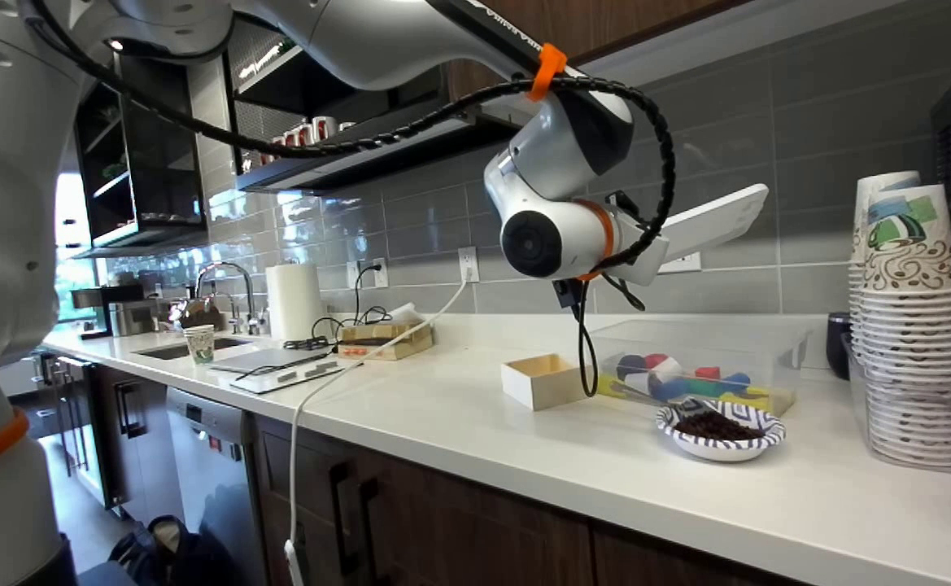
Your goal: Put the white lid on top of the clear storage container.
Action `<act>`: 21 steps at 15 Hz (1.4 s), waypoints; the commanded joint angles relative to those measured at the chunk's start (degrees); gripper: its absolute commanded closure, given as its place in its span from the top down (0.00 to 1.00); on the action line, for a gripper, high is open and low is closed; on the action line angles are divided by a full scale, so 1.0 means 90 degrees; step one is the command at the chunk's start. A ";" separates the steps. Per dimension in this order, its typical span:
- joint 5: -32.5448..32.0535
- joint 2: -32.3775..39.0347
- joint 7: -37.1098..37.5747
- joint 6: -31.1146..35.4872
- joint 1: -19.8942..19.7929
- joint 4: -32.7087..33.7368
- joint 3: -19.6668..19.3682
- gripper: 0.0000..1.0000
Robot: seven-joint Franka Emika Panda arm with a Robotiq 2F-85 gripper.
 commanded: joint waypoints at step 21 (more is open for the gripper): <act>0.0000 0.1116 0.0784 0.1326 -0.3809 0.0717 0.3759 0.04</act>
